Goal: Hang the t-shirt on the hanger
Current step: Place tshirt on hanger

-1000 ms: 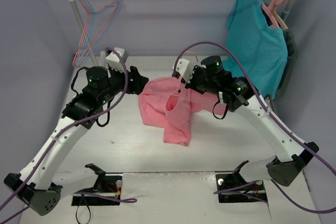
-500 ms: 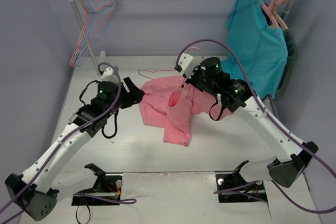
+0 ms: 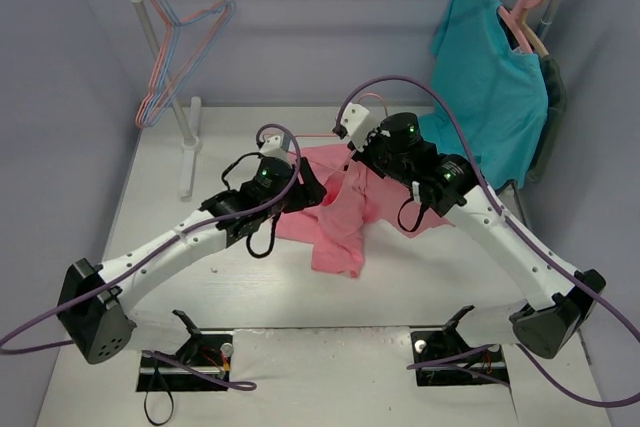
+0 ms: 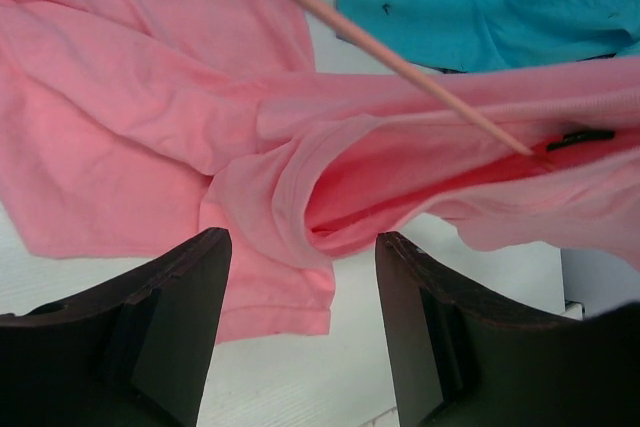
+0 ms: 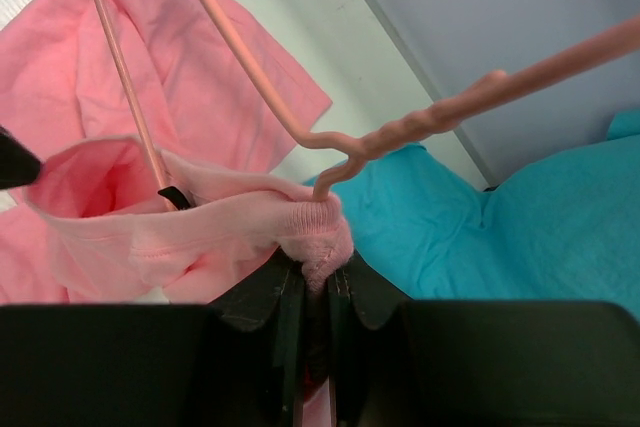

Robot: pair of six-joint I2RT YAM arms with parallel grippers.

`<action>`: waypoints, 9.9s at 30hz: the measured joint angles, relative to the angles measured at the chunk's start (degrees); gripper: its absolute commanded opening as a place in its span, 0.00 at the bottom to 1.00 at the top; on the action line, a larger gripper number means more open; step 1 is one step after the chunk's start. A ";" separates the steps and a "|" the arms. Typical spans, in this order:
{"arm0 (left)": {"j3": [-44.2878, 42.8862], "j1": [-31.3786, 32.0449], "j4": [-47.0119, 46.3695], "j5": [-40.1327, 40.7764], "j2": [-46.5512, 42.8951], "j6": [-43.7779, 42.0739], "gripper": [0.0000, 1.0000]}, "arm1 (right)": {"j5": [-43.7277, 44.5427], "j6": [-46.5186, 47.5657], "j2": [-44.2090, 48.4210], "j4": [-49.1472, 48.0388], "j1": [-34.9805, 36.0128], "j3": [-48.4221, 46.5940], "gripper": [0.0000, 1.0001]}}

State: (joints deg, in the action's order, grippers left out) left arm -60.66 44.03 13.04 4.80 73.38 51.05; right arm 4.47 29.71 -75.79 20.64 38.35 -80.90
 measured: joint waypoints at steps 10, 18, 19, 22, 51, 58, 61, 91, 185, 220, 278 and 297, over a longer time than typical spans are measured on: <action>-2.64 2.91 -3.56 1.64 9.22 -0.04 0.41 | -0.44 -1.14 2.60 0.17 0.00 0.68 0.00; -2.67 2.93 -3.50 5.14 11.17 -1.60 0.08 | -0.13 -1.16 4.74 0.76 0.00 1.31 0.00; -2.71 2.80 -3.15 5.70 11.08 -2.08 0.07 | 0.00 -1.11 5.22 0.85 0.00 1.86 0.00; -2.82 1.22 -1.64 6.01 10.29 -3.10 0.06 | 0.59 -0.96 6.69 1.40 0.00 3.45 0.00; -34.16 -17.25 25.55 -2.84 11.91 -19.30 0.06 | 0.87 2.45 7.26 1.66 0.11 4.85 0.00; -38.45 -9.14 31.50 3.56 12.31 -20.81 0.13 | 2.95 2.23 -2.21 -0.96 2.58 -2.86 0.00; -42.66 -8.81 33.31 5.44 13.18 -21.11 0.13 | 1.88 2.32 -2.95 -3.06 3.04 -3.37 0.00; -46.47 -15.10 37.53 -5.77 4.50 -50.31 0.47 | -15.10 -0.59 10.95 -15.30 -1.64 16.76 0.00; -51.65 -19.87 42.71 -33.31 13.51 -66.71 0.44 | -24.81 -1.16 6.51 -16.06 -5.38 12.74 0.00; -36.81 -19.56 38.32 -41.79 12.66 -74.93 0.44 | -31.91 0.13 4.55 -11.63 -6.10 11.23 0.00; -34.12 -20.55 36.72 -53.83 13.81 -79.41 0.00 | -34.40 0.15 2.03 -9.84 -7.56 8.35 0.09; -27.63 -20.55 26.32 -46.05 0.61 -74.27 0.00 | -21.31 -0.17 9.03 -8.35 -8.81 9.53 0.66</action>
State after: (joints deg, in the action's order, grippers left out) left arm -88.29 23.49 39.35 -41.25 74.00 -23.22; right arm -16.84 29.54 -66.76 12.29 29.54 -71.37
